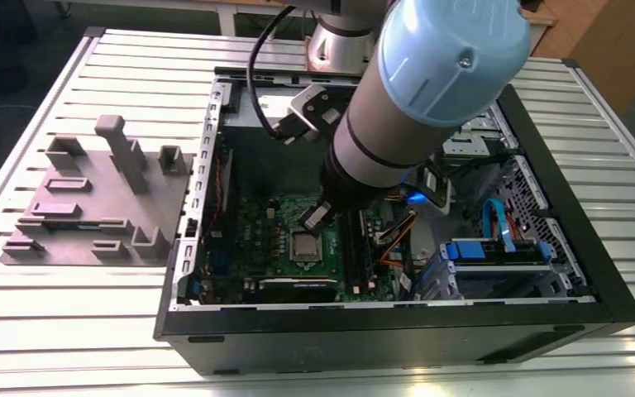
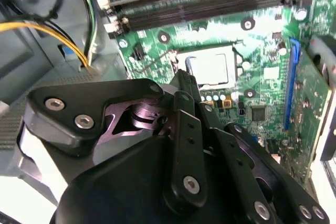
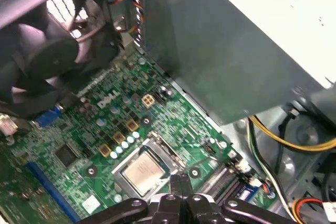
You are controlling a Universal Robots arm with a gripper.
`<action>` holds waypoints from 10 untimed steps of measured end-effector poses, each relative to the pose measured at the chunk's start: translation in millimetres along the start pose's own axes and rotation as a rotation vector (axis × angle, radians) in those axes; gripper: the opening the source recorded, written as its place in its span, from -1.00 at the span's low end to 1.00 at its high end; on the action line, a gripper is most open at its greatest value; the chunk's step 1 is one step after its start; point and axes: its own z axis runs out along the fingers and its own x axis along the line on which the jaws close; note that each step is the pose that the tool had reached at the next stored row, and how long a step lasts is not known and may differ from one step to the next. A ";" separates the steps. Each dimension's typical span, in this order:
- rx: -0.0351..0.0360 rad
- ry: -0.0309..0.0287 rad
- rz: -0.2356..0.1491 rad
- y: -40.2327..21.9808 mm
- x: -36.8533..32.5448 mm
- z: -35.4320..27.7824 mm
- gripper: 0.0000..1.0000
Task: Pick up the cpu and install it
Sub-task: 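Install the first cpu locking lever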
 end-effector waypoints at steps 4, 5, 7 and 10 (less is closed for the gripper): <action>-0.0002 -0.0002 0.000 -2.2 -8.2 0.3 -0.79; -0.0001 0.0000 0.000 -1.8 -10.3 0.5 -0.79; -0.0003 -0.0002 0.000 -1.3 -15.1 1.3 -0.79; -0.0002 -0.0001 0.000 0.7 -22.8 3.0 -0.79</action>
